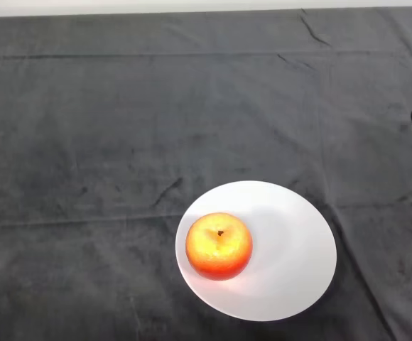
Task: Move the apple to the plate
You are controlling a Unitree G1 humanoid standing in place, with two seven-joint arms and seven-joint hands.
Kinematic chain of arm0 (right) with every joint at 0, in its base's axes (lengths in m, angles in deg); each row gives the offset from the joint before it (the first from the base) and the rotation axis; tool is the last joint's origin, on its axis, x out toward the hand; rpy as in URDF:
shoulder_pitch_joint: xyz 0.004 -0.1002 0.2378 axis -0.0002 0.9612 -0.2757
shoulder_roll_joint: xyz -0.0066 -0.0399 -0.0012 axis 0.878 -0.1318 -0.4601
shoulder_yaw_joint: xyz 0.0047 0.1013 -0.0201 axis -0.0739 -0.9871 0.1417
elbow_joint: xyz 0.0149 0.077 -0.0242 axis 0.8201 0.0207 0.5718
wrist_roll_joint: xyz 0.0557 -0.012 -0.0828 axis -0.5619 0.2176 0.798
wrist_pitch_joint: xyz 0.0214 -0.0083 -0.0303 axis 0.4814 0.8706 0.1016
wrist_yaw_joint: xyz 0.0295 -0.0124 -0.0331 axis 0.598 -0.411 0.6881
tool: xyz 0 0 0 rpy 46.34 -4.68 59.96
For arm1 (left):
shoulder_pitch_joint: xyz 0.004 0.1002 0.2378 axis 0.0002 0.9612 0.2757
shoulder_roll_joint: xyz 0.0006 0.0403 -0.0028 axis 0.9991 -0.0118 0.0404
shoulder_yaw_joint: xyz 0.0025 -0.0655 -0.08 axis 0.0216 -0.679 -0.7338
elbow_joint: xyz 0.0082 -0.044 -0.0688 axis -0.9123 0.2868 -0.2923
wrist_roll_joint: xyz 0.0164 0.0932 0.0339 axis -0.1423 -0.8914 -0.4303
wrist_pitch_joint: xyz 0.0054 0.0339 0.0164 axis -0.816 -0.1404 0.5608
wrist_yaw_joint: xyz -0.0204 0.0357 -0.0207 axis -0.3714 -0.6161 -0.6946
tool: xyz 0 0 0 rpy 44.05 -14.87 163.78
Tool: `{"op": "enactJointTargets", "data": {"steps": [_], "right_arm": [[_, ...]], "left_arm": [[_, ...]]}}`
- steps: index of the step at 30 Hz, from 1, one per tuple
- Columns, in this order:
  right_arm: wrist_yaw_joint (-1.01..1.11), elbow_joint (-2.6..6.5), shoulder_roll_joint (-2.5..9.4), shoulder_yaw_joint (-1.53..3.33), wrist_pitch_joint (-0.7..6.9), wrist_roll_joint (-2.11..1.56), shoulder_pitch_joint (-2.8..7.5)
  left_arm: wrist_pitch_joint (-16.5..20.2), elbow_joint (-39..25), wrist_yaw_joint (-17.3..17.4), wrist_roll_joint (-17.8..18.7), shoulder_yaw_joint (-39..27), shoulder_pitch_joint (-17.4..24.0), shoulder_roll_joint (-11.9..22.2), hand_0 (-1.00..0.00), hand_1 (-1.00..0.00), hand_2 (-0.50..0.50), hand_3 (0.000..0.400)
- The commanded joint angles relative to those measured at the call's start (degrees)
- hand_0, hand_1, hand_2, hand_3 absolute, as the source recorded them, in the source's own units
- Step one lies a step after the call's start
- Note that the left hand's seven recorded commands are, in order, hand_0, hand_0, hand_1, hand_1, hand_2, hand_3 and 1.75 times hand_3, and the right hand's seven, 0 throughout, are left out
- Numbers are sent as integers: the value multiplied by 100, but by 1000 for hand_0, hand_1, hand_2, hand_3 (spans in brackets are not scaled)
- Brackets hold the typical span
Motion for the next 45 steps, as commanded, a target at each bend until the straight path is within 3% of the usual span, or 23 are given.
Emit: {"op": "enactJointTargets", "data": {"steps": [1, 45], "right_arm": [[41, 27, -127, -103, 9, -12, -107], [48, 38, -130, -109, 5, -3, -112]], "left_arm": [[-85, 235, 83, 75, -138, -246, 242, 0, 0, 0, 0], [-70, 294, 285, 35, -255, -319, 177, 0, 0, 0, 0]]}}
